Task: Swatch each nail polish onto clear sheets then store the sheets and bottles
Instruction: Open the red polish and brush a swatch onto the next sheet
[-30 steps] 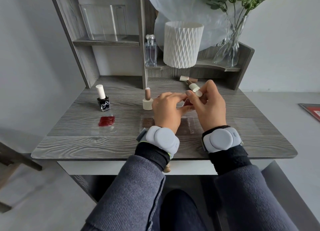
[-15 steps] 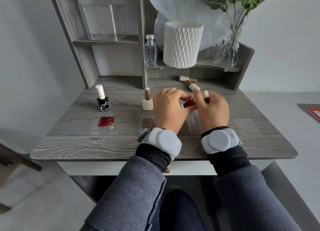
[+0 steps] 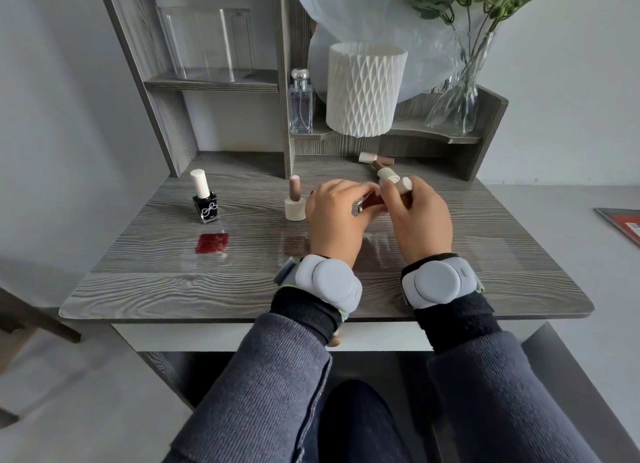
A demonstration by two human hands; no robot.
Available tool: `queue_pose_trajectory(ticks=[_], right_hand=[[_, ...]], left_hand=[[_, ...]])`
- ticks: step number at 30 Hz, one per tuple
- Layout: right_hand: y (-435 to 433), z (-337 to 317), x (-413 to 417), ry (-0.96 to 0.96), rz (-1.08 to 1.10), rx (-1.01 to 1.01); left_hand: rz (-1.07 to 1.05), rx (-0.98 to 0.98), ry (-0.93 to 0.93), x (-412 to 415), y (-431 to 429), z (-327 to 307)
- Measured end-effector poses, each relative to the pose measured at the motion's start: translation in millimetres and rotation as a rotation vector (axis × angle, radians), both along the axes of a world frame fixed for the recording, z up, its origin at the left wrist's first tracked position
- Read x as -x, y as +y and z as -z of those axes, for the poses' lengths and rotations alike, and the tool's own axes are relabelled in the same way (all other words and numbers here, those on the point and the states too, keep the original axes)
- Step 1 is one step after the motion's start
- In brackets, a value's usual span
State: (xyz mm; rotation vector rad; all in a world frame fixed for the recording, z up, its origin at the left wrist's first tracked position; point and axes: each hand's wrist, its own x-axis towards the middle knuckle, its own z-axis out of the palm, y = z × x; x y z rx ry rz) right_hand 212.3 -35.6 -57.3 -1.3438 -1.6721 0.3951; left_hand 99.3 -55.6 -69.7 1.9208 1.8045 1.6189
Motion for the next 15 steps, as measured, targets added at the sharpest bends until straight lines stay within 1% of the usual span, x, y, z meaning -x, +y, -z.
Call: queue_pose_trajectory(ticks=[3, 6, 9, 12, 15], right_hand=[[0.2, 1.2, 0.3, 0.012, -0.031, -0.017], [2.8, 3.7, 0.1, 0.082, -0.057, -0.022], [1.5, 2.5, 0.2, 0.173, -0.091, -0.007], [-0.5, -0.3, -2.3, 0.234, -0.036, 0.029], [0.8, 0.6, -4.9, 0.21, 0.019, 0.045]], left_hand=[[-0.077, 0.029, -0.004, 1.5, -0.7, -0.9], [-0.121, 0.064, -0.012, 1.8, -3.0, -3.7], [-0.152, 0.058, 0.002, 1.0, -6.0, -6.2], [-0.19, 0.058, 0.022, -0.3, -7.9, -8.3], [-0.182, 0.044, 0.0, -1.1, -7.9, -8.1]])
